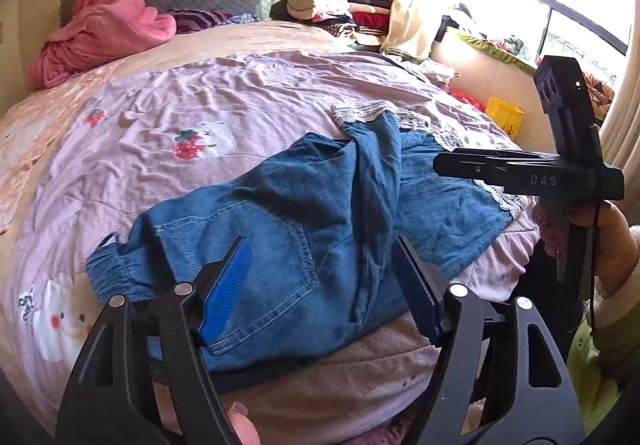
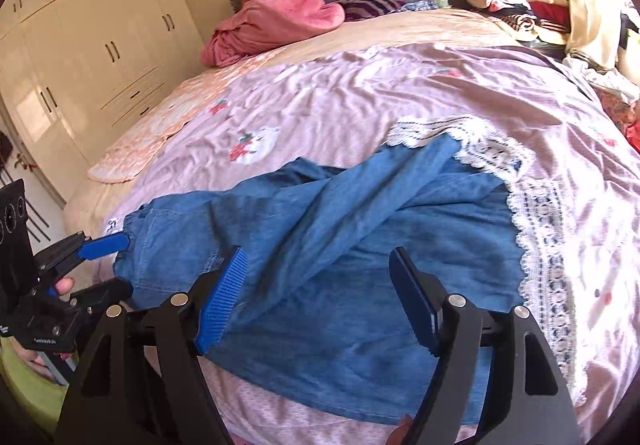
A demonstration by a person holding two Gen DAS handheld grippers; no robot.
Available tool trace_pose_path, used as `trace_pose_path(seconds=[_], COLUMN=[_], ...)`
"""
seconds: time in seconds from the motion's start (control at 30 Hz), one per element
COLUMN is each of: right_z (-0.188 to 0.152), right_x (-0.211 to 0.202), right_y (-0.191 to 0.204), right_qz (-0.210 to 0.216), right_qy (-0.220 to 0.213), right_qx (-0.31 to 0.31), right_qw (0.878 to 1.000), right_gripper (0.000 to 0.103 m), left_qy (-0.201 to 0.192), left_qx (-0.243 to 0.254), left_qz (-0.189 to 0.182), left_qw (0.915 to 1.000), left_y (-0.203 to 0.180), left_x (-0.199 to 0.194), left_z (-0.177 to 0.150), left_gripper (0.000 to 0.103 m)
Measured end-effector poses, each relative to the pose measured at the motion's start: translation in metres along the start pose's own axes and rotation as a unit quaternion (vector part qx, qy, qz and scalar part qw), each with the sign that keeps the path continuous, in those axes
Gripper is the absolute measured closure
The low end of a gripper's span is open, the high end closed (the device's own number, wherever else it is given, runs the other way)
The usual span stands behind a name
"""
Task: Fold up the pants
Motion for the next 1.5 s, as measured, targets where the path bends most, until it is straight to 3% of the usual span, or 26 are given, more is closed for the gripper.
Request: trace_pose_path(seconds=[0.17, 0.37, 0.5, 0.63, 0.7, 0.87, 1.13, 1.3, 1.43, 1.5], right_z=[0.012, 0.038, 0.057, 0.075, 0.083, 0.098, 0.119, 0.12, 0.116, 0.115], right_x=[0.003, 0.015, 0.032, 0.051, 0.06, 0.09, 0.164, 0.201, 0.214, 0.217], right_y=[-0.013, -0.019, -0.027, -0.032, -0.031, -0.026, -0.025, -0.03, -0.032, -0.033], right_qz=[-0.015, -0.035, -0.043, -0.047, -0.047, -0.058, -0.113, -0.146, -0.192, -0.194], right_qy=[-0.006, -0.008, 0.006, 0.021, 0.027, 0.048, 0.094, 0.117, 0.125, 0.124], right_qx=[0.006, -0.014, -0.01, -0.005, -0.011, -0.03, -0.043, -0.042, -0.071, -0.072], right_qw=[1.0, 0.999, 0.999, 0.999, 0.999, 0.997, 0.988, 0.981, 0.971, 0.971], right_gripper=[0.024, 0.024, 0.024, 0.024, 0.024, 0.024, 0.025, 0.028, 0.04, 0.052], left_qy=[0.025, 0.063, 0.083, 0.096, 0.098, 0.081, 0.064, 0.061, 0.06, 0.059], left_qx=[-0.008, -0.015, -0.027, -0.037, -0.047, -0.072, -0.047, -0.045, -0.048, -0.049], left_qz=[-0.055, -0.093, -0.102, -0.087, -0.081, -0.107, -0.154, -0.161, -0.164, -0.164], left_qw=[0.9981, 0.9935, 0.991, 0.9909, 0.9908, 0.9883, 0.9848, 0.9839, 0.9835, 0.9835], left_y=[-0.013, -0.02, -0.018, -0.01, -0.006, 0.001, -0.016, -0.016, -0.015, -0.014], left_x=[0.034, 0.082, 0.109, 0.131, 0.14, 0.147, 0.143, 0.142, 0.14, 0.139], left_z=[0.006, 0.012, 0.022, 0.031, 0.031, 0.031, 0.028, 0.028, 0.028, 0.028], left_gripper=[0.038, 0.038, 0.047, 0.056, 0.07, 0.089, 0.092, 0.092, 0.092, 0.092])
Point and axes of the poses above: each gripper's, at about its wrist camera, not at the fingertips, and x roughly the way its jaws point, y to its left, z to its top, the point moved 3 cm from there along x, roughly the way its jaws point, and after that the axes turned 11 degrees about -z, right-handed, at the moved point
